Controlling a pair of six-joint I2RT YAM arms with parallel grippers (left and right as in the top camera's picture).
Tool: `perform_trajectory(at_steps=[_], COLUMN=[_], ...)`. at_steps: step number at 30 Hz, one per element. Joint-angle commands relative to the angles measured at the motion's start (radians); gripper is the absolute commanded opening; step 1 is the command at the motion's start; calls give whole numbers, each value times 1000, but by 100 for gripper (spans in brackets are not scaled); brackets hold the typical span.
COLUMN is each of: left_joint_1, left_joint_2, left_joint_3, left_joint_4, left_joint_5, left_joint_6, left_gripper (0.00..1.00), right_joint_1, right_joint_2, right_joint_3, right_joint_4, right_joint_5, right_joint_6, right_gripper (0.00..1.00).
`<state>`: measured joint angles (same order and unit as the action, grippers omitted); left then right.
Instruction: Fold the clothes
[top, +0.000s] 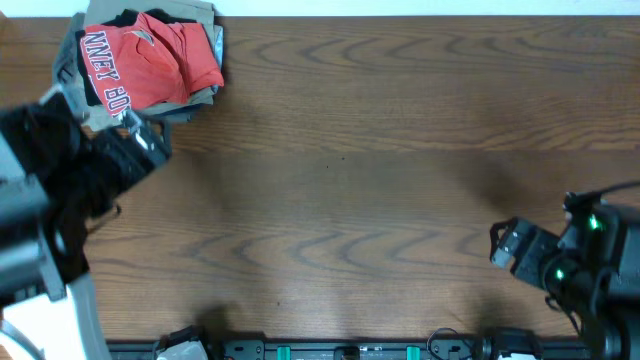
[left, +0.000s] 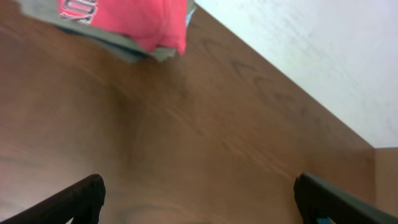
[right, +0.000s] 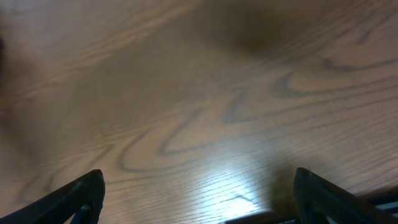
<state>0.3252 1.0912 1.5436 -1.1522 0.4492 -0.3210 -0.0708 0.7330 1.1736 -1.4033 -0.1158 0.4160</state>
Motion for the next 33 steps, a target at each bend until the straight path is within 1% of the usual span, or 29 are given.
perform_trajectory(at_steps=[1, 3, 6, 8, 9, 10, 13, 16, 20, 25, 33], left_joint_1=[3, 3, 3, 3, 3, 3, 3, 3, 3, 3, 3], left_joint_2=[-73, -129, -222, -270, -294, -321, -357, -367, -364, -352, -352], left_joint_3=[-14, -42, -102, -144, -169, -203, -263, -312, -351, -356, -356], left_joint_4=[-40, -62, -74, -74, -74, -74, -76, -79, -78, -78, -78], left_joint_5=[-42, -42, -42, -43, -43, -43, -43, -43, -43, -43, -43], left_joint_6=[43, 63, 66, 66, 65, 66, 65, 65, 65, 65, 65], left_gripper=[98, 98, 98, 98, 98, 98, 98, 98, 98, 98, 98], right_joint_1=[-6, -6, -7, -7, -7, -7, -7, -7, -7, -7, -7], right_joint_2=[-68, -114, -180, -221, -240, -259, -269, -268, -268, -268, -268], right_joint_3=[-8, -27, -71, -110, -132, -158, -190, -209, -216, -216, -216], right_joint_4=[-2, -2, 5, 27, 47, 70, 106, 136, 140, 140, 127], right_joint_5=[5, 6, 9, 16, 19, 25, 37, 36, 37, 37, 37], right_joint_6=[-10, -9, 8, 18, 18, 17, 32, 35, 95, 164, 163], right_gripper=[94, 91, 91, 93, 98, 99, 99, 99, 99, 99, 99])
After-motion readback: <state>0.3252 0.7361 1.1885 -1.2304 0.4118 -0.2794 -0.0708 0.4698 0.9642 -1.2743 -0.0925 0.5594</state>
